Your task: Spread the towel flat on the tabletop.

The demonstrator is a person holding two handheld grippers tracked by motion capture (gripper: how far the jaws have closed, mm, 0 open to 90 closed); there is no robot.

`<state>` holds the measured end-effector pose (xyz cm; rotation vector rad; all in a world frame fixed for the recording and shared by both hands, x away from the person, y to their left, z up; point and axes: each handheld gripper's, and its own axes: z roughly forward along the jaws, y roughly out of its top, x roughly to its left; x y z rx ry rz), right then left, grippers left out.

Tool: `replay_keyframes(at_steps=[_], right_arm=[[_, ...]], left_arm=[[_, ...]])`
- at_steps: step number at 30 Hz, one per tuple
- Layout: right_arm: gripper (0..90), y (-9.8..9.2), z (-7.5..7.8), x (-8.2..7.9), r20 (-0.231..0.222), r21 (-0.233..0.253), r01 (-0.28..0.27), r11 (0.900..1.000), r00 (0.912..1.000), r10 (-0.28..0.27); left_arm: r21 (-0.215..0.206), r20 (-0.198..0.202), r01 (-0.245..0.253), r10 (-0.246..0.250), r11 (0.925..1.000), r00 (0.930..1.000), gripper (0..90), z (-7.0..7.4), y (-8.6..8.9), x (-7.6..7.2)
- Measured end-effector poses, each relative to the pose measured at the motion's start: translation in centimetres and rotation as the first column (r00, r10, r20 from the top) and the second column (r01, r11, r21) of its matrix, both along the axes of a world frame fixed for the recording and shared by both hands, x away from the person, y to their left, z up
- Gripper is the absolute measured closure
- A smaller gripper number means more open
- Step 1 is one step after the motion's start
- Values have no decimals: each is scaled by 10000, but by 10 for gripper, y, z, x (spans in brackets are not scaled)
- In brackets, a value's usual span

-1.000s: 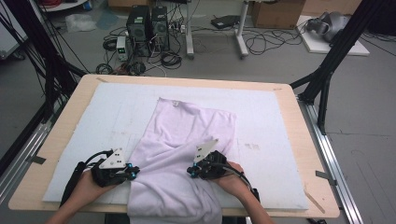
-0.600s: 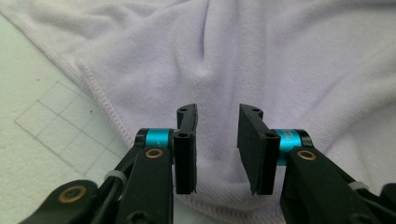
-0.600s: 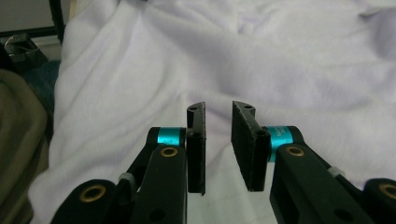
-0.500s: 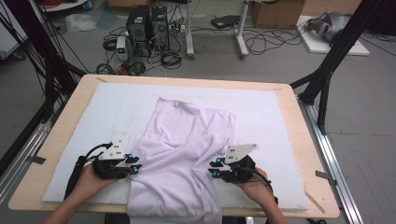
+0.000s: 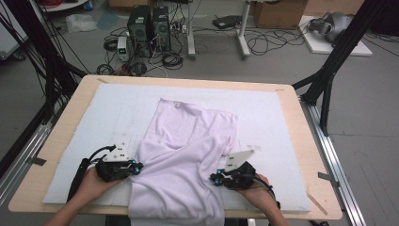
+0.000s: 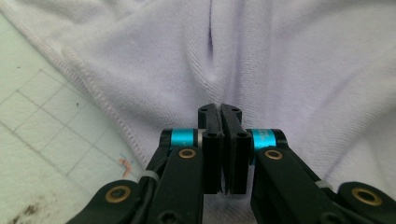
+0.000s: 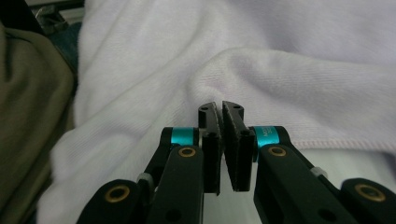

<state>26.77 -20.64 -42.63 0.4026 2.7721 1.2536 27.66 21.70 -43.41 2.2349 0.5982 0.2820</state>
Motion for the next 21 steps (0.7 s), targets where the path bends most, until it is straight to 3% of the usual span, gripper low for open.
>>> replay_keyframes(at_steps=[3, 6, 9, 11, 13, 15, 17, 19, 20, 21], right_arm=[[863, -25, 12, -17, 16, 303, 412, 9987, 9991, -413], [859, -39, 25, -38, -93, 518, 41, 9986, 10000, -36], [798, -45, 41, -50, 131, 797, -120, 9967, 9999, 110], [742, -43, 45, -44, 297, 760, 115, 9970, 9995, -138], [676, -35, 40, -31, 431, 530, 393, 9978, 9982, -416], [626, -26, 27, -15, 142, 549, 426, 9976, 9990, -435], [605, -18, 12, -1, -60, 276, 499, 9984, 9987, -497], [608, -11, -2, 9, -257, -23, 651, 9979, 9975, -651], [637, -8, -7, 13, -328, -324, 673, 9972, 9971, -683], [689, -6, -11, 14, -444, -561, 663, 9962, 9966, -688]], left_arm=[[-134, 82, 91, -90, 9999, 9999, 869, 6, 3, -8], [-433, 348, 481, -466, 9979, 9983, 854, 16, 6, -20], [-511, 570, 393, -363, 9979, 9977, 661, 23, 6, -20], [-478, 536, 303, -278, 9984, 9982, 609, 22, 5, -14], [-423, 436, 223, -205, 9989, 9988, 572, 18, 0, -6], [-225, 332, 230, -222, 9995, 9992, 566, 12, -6, 1], [-23, -13, 272, -272, 9996, 9996, 572, 3, -14, 8], [304, -205, 472, -466, 9984, 9987, 657, -6, -21, 12], [133, -133, 512, -510, 9986, 9986, 692, -6, -21, 11], [218, -253, 625, -619, 9978, 9978, 799, -5, -21, 12]])
